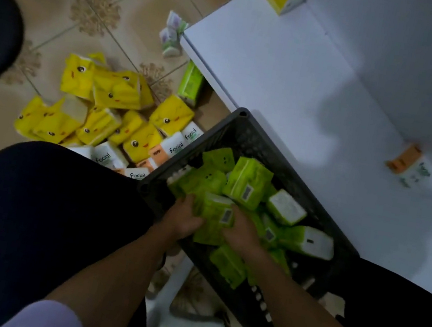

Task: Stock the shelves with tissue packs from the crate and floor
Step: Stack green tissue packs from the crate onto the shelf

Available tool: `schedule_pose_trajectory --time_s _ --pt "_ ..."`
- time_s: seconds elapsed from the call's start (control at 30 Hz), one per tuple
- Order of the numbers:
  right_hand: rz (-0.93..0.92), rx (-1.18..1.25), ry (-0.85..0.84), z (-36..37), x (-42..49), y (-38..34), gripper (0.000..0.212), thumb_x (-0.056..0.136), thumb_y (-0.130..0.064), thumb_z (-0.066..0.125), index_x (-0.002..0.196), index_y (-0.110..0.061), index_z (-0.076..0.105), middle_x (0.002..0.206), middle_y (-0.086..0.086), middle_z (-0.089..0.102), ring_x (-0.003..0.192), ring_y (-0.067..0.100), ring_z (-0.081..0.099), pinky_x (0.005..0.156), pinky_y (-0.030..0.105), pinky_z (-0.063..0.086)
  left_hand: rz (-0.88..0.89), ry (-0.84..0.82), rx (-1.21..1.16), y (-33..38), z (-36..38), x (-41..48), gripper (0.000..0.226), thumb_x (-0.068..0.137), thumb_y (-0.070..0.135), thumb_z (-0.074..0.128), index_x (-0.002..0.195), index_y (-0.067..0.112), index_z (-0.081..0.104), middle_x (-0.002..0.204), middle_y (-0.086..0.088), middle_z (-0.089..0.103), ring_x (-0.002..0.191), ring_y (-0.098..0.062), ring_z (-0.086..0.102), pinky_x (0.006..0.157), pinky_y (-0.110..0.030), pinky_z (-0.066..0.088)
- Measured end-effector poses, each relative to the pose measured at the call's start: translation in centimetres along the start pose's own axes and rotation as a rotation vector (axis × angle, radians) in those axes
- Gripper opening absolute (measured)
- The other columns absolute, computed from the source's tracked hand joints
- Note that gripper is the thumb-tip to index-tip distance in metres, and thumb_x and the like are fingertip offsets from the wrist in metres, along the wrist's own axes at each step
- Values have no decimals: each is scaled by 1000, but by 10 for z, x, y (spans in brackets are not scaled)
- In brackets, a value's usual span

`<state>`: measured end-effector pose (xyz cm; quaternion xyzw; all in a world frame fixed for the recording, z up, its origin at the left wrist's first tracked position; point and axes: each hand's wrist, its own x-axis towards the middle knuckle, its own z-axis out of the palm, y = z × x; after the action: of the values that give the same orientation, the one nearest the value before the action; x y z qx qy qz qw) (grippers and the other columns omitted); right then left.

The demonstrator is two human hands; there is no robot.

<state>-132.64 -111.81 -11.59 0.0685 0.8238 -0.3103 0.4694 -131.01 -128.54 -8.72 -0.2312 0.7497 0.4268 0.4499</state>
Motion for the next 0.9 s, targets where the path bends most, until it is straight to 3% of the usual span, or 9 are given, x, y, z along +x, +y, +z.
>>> schedule_pose_trajectory --time_s 0.1,0.17,0.27,0.37,0.53,0.63,0.7,0.8,0.9 --pt "-7 25 10 1 10 -22 68 82 -30 67 140 -13 37 139 6 46 126 24 46 102 42 43 -46 -44 -160 3 3 11 100 73 52 68 148 22 9 150 -10 29 130 -30 40 102 -40 42" --pt "8 16 -26 2 14 -29 68 86 -24 63 144 -12 30 142 7 43 129 25 43 104 41 41 -94 -96 -185 8 7 16 106 71 56 66 149 23 2 150 -10 30 129 -28 42 97 -30 42" --pt "66 -20 -69 -3 19 -27 69 90 -21 55 149 -17 20 150 7 32 133 26 37 108 40 37 -110 -117 -111 10 14 22 90 87 28 60 148 12 -5 150 -16 26 131 -32 38 90 -27 39" --pt "120 -8 -56 -14 14 -28 64 94 -19 48 150 -15 17 152 8 26 137 26 31 111 35 31 -23 -93 -72 12 11 20 84 83 27 64 147 9 14 146 -15 34 130 -33 38 101 -35 39" --pt "210 86 -37 -11 -2 -30 57 93 -27 53 145 -15 33 149 6 34 136 26 34 112 39 32 122 -100 0 15 18 12 100 51 63 36 128 1 50 136 -20 47 129 -34 40 108 -34 31" --pt "238 144 48 -8 -14 -29 62 75 -38 71 129 -12 52 128 10 54 123 29 49 99 42 45 76 -85 -96 32 21 -7 75 61 34 55 123 -6 49 129 -21 52 122 -31 48 93 -25 38" --pt "211 132 122 -15 -25 -31 54 71 -25 76 117 -7 53 111 9 58 108 27 57 87 37 51 119 -72 -116 38 25 -12 54 77 11 61 126 -4 46 131 -18 50 123 -28 47 87 -19 36" --pt "157 126 185 -34 -41 -36 72 70 -17 78 131 -11 40 122 16 51 113 33 52 87 43 51 204 19 -121 48 16 -26 48 83 -2 60 129 0 45 129 -13 52 123 -25 48 95 -29 39" --pt "10 1 189 -59 -66 -61 84 76 -24 74 146 -19 28 145 13 37 133 33 32 106 38 35 305 103 -85 65 -4 -44 50 77 -14 53 125 0 49 121 -12 58 119 -24 52 92 -31 43"
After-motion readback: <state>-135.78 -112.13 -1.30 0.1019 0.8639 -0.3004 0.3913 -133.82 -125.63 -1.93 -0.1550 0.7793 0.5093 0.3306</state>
